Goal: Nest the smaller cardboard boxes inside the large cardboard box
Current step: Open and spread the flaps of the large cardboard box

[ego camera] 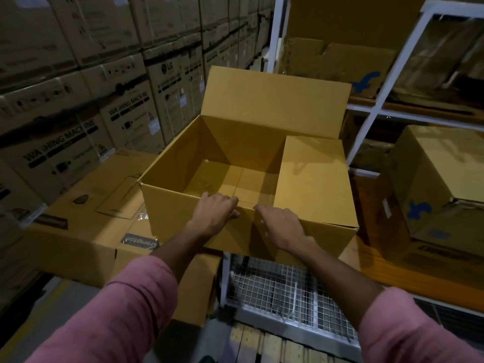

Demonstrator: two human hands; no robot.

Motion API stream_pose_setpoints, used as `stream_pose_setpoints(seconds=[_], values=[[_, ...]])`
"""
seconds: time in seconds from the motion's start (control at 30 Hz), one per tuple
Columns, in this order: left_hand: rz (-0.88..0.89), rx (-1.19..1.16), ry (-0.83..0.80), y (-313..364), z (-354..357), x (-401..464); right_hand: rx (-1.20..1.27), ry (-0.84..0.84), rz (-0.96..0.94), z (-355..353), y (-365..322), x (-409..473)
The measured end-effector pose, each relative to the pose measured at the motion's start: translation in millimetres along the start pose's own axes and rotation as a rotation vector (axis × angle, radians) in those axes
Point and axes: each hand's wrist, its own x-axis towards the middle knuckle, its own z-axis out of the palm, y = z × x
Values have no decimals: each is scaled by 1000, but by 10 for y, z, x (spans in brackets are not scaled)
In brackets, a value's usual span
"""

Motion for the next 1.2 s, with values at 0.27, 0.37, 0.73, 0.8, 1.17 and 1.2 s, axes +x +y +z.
stream_pose_setpoints(seconds=[0.27,0.37,0.73,0.8,1.17,1.2], values=[[-233,-289,-23,153,-99,237,87,192,-30,129,6,-175],[-298,-429,-26,483,-143,401,132,303,-24,177,-19,-274],[-427,-1042,-46,1070,-346,746,207,298,-64,104,114,-545],[-395,-1218,188,1152,-463,731,239,293,-8,45,152,-483],[-18,-734,-19,1262,-140,534,-50,313,409,-336,957,-425],[11,-480,-108,1236,-44,514,-69,303,432,-333,1004,-454]])
